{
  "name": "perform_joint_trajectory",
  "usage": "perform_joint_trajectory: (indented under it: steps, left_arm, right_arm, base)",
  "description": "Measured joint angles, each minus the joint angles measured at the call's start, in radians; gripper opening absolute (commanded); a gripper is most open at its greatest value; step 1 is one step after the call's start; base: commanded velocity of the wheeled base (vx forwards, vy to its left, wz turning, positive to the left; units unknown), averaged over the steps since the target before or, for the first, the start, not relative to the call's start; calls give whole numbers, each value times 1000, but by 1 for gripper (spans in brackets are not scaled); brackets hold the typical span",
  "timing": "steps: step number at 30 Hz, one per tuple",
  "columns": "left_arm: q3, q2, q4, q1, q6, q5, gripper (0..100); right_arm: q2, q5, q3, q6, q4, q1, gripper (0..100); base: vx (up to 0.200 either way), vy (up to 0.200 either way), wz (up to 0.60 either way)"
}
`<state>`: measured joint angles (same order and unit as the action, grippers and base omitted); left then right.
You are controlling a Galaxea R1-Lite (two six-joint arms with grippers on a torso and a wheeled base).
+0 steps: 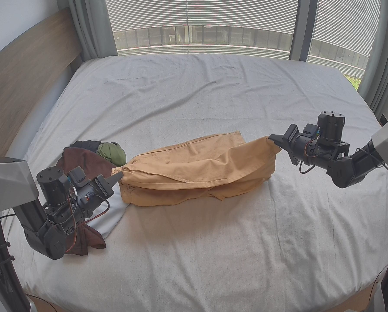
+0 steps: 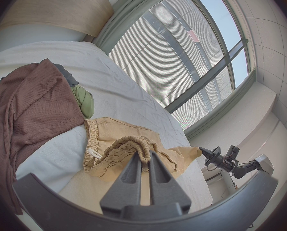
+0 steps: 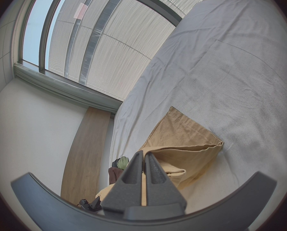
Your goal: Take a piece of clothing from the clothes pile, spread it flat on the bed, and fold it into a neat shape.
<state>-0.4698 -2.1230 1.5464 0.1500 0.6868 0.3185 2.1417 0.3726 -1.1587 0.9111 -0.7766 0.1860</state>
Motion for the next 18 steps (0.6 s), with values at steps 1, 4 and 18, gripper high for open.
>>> perform_joint_trajectory:
  steps: [1, 4, 18]
  left_arm:
    - [-2, -4, 0, 1, 0, -4, 0]
    - [-18, -20, 0, 4, 0, -27, 0]
    - [-120, -103, 1, 6, 31, -120, 0]
  right_arm:
    - [10, 0, -11, 0, 3, 1, 0]
    - [40, -2, -40, -1, 9, 2, 0]
    - [174, -7, -188, -1, -4, 2, 0]
  base:
    - [0, 0, 0]
    - [0, 0, 0]
    - [0, 0, 0]
